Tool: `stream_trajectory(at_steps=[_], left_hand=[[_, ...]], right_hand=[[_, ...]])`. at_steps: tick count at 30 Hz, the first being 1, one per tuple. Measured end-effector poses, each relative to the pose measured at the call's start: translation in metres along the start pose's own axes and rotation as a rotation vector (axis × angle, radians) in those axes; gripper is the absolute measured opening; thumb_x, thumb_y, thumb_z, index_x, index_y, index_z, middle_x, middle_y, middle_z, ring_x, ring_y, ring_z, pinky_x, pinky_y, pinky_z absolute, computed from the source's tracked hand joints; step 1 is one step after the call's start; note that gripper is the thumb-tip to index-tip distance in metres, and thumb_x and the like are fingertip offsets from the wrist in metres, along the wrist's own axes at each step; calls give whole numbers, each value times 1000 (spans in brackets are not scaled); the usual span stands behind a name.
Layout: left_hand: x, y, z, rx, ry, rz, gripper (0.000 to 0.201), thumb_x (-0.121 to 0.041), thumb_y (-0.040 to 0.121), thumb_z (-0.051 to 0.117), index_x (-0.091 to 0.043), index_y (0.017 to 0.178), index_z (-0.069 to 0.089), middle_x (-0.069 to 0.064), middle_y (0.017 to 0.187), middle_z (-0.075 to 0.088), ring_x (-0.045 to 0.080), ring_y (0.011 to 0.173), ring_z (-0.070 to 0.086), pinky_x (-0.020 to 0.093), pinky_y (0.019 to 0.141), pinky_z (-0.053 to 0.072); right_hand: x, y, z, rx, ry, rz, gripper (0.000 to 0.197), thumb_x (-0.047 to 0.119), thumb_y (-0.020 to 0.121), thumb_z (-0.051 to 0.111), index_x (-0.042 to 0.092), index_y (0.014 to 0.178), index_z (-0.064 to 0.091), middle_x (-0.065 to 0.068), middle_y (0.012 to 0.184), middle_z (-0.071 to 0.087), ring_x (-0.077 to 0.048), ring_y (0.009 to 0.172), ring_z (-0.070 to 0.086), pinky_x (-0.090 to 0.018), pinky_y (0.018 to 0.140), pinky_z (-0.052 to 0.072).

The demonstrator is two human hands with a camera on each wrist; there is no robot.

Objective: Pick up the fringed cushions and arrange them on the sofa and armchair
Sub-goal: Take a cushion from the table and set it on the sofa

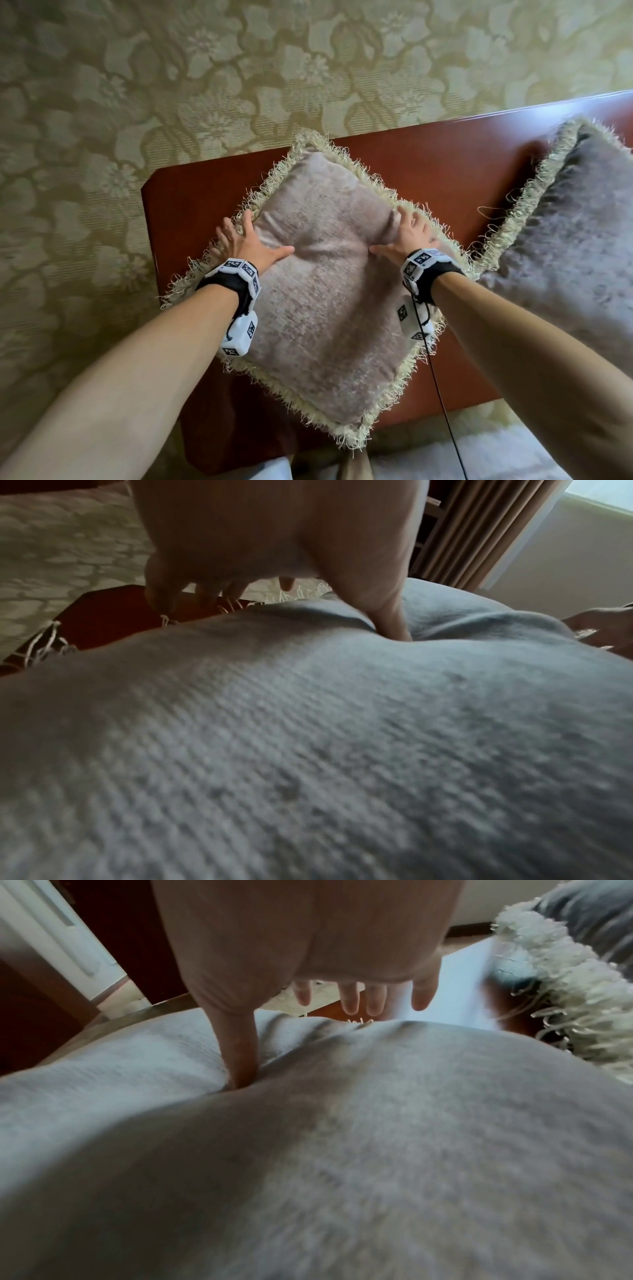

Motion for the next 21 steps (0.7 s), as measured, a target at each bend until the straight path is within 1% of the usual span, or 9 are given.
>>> stream_trajectory(at_steps=[5, 7, 9, 11, 13, 16, 18, 20, 21], left_hand=[[16, 12, 10, 106, 7, -31, 141, -86, 48, 68, -39, 150, -18, 13, 160, -19, 40, 146, -13, 66, 113, -5], [19, 13, 20, 184, -128, -33, 148, -88, 38, 70, -44, 146, -21, 11, 163, -2, 43, 147, 5, 69, 112, 6], [19, 9, 26, 245, -270, -22, 149, -80, 40, 77, -41, 149, -16, 13, 161, 14, 43, 141, 28, 67, 111, 21], [17, 1, 28, 283, -319, -4, 140, -67, 53, 82, -34, 153, -11, 13, 160, 18, 40, 139, 33, 62, 111, 27], [19, -9, 32, 305, -324, 11, 139, -69, 52, 80, -34, 153, -9, 13, 160, 19, 39, 139, 34, 62, 110, 30], [30, -21, 44, 316, -285, -12, 147, -85, 38, 75, -40, 151, -8, 14, 161, 14, 40, 141, 30, 66, 108, 28], [37, -25, 49, 310, -234, -26, 150, -93, 31, 68, -42, 150, -9, 16, 161, 13, 41, 142, 27, 68, 108, 28], [39, -31, 48, 284, -166, -18, 147, -94, 34, 64, -39, 152, -6, 19, 160, 13, 44, 142, 26, 66, 108, 28], [39, -35, 46, 264, -132, -7, 144, -93, 37, 63, -37, 152, -3, 20, 160, 15, 44, 141, 27, 65, 108, 29]], right_hand=[[-6, 14, -1, 70, -35, -25, 129, 59, 60, 85, 26, 155, 4, -10, 161, 9, -31, 148, 8, -63, 116, 16], [-13, 15, 6, 123, 94, 3, 132, 54, 57, 88, 26, 155, 4, -9, 159, 16, -31, 146, 17, -58, 116, 20], [-18, 11, 13, 198, 274, 24, 135, 45, 53, 92, 24, 156, 6, -8, 157, 23, -32, 143, 26, -54, 116, 24], [-22, 4, 17, 262, 300, 28, 135, 43, 55, 92, 25, 156, 5, -4, 157, 26, -31, 143, 29, -50, 115, 23], [-28, -5, 21, 321, 280, 42, 129, 45, 64, 88, 23, 156, -1, 0, 160, 25, -29, 144, 28, -44, 116, 21], [-38, -25, 36, 389, 259, 93, 126, 60, 65, 81, 25, 156, 2, -4, 161, 22, -31, 144, 27, -42, 116, 22], [-46, -37, 46, 376, 180, 128, 122, 73, 62, 75, 34, 155, 6, -11, 158, 25, -34, 145, 20, -49, 116, 19], [-48, -44, 50, 355, 128, 109, 126, 87, 49, 68, 39, 153, 13, -13, 151, 35, -34, 139, 29, -51, 113, 24], [-45, -47, 52, 359, 169, 83, 131, 90, 44, 67, 35, 153, 17, -11, 149, 41, -33, 134, 37, -47, 111, 31]])
Point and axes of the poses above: each hand's wrist, its own y-axis towards the middle knuckle, its own z-axis out of the palm, x = y × z, the point moved 8 cm from there along y, towards the middle knuckle
